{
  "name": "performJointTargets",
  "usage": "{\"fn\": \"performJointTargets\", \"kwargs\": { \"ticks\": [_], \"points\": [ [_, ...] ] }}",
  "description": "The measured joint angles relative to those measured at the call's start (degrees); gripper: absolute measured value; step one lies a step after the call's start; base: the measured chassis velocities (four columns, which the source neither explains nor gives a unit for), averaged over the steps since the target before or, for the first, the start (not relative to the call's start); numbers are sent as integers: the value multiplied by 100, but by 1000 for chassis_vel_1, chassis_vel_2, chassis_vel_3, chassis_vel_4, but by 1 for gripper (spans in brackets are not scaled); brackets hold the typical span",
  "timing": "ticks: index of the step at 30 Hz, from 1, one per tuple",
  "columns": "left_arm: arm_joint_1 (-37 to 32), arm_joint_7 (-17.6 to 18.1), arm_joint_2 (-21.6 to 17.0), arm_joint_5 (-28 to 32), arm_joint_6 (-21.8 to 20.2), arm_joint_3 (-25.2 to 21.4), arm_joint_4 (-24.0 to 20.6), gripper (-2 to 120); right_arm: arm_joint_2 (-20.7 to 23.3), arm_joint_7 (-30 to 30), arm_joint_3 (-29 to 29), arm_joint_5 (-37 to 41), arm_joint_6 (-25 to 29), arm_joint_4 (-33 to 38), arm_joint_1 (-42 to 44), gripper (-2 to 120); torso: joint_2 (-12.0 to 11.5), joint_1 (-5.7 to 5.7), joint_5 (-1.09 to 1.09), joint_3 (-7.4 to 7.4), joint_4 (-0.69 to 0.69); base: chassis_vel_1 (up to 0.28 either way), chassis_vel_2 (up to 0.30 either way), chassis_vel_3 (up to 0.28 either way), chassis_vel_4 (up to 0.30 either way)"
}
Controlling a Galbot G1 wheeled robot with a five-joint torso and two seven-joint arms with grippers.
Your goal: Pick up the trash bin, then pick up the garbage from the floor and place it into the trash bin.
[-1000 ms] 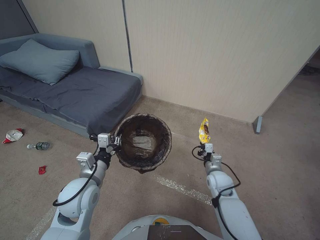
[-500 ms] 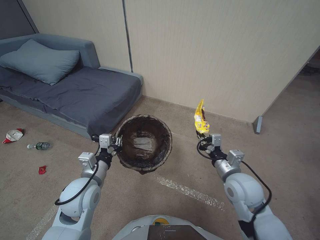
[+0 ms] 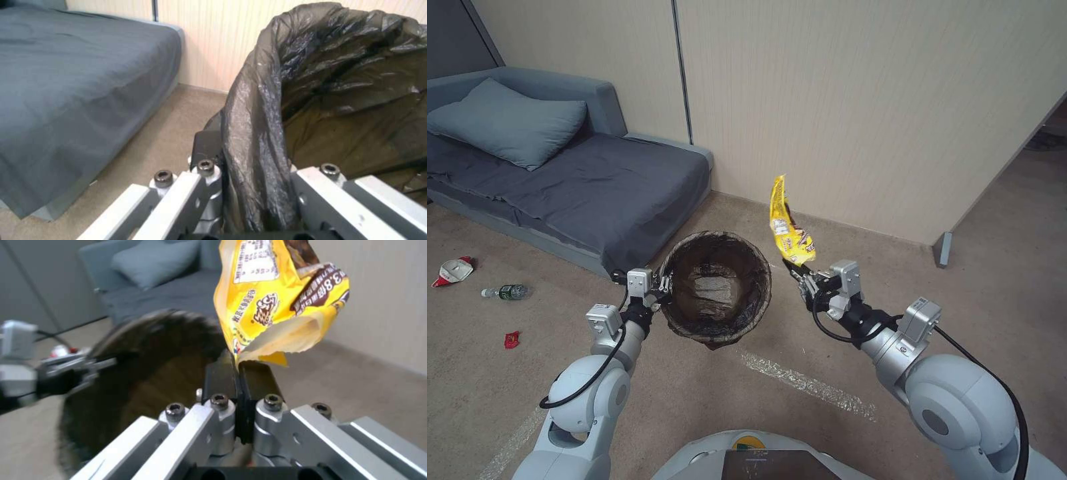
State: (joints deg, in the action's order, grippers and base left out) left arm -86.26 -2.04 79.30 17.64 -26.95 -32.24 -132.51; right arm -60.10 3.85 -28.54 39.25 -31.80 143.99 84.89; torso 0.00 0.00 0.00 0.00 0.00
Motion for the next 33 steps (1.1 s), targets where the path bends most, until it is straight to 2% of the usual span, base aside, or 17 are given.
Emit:
{"fn": "performJointTargets", "kwargs": {
  "ticks": [6, 19, 33],
  "points": [
    [29, 20, -3, -9, -76, 48, -34, 6, 209, -10, 593, -16, -35, -41, -165, 0, 0, 0, -1, 0, 1, 0, 0, 0, 0],
    [35, 58, 10, -17, -169, 77, -136, 6, 41, 111, 1870, -520, 103, -612, -305, 0, 0, 0, -1, 0, 1, 0, 0, 0, 0],
    [6, 80, 55, -57, -194, 99, -211, 6, -95, -136, 2388, -746, 124, -976, -393, -2, 0, 0, -1, 0, 0, 0, 0, 0, 0]
  ]
}}
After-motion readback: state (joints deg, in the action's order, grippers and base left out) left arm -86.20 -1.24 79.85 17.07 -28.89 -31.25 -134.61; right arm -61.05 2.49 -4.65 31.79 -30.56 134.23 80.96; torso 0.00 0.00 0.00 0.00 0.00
